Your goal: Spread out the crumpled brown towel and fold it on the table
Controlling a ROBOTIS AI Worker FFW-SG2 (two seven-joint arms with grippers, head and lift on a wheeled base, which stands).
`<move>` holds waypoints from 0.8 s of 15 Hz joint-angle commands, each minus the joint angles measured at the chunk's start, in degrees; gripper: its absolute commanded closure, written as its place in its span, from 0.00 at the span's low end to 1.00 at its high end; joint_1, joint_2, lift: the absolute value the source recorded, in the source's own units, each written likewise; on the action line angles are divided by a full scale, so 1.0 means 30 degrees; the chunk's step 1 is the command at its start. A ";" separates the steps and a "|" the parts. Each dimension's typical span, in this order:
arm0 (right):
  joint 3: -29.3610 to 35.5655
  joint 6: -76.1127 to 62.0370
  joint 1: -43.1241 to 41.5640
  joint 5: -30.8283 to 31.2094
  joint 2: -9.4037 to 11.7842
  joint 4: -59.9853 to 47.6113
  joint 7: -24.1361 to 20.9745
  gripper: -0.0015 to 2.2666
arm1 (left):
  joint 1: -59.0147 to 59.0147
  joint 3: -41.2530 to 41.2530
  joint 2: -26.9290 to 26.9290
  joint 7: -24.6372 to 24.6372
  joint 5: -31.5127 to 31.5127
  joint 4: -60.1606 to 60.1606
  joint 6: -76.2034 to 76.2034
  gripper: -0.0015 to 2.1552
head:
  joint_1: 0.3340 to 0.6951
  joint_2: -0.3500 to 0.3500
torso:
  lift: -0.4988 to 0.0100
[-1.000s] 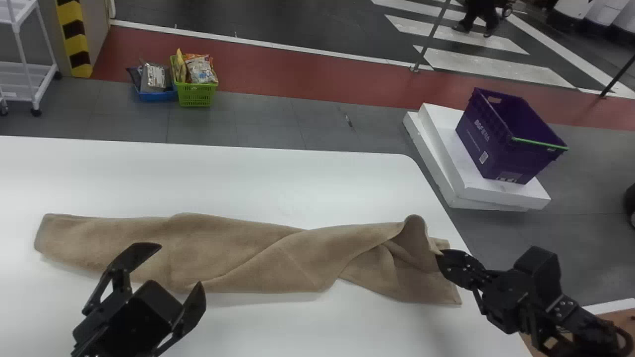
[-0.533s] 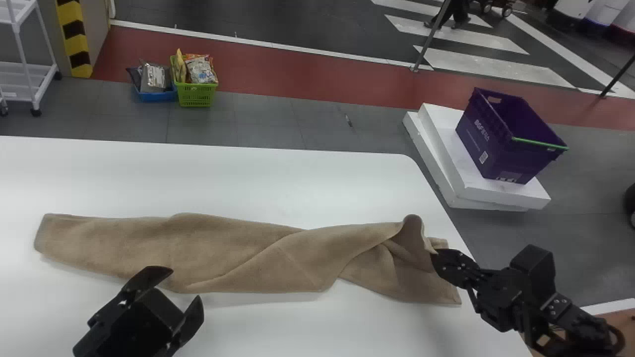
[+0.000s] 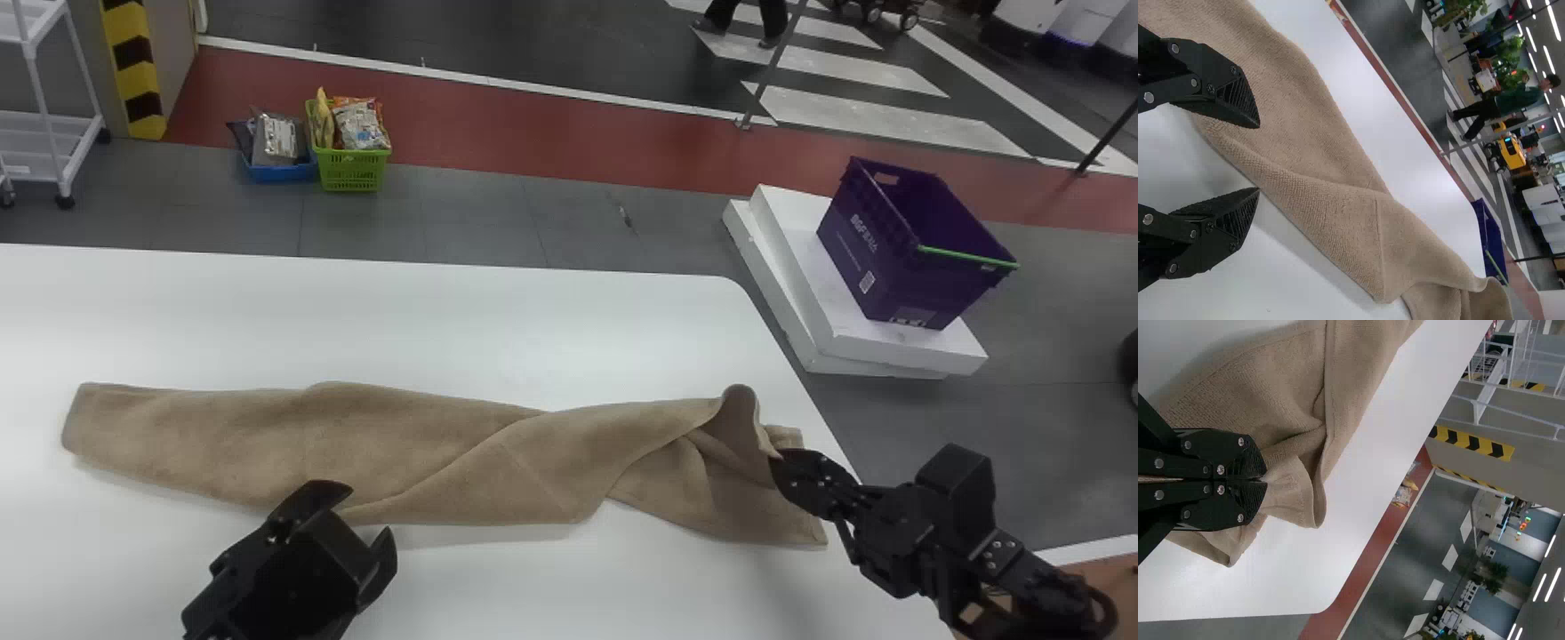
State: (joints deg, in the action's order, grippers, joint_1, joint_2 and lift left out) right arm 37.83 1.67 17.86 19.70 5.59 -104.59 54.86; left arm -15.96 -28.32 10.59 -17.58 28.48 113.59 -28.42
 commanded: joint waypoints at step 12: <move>0.0339 -0.0276 0.1108 -0.1791 -0.0340 -0.1671 0.0609 0.86 | -0.3029 0.3230 0.0658 -0.0820 -0.0823 0.5525 -0.2116 0.77 | 1.00 0.00 | 0.73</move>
State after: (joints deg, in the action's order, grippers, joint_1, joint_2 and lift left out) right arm 38.80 0.71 20.08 15.39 5.16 -107.55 56.52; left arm -22.93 -21.25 12.15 -19.13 26.83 125.94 -32.97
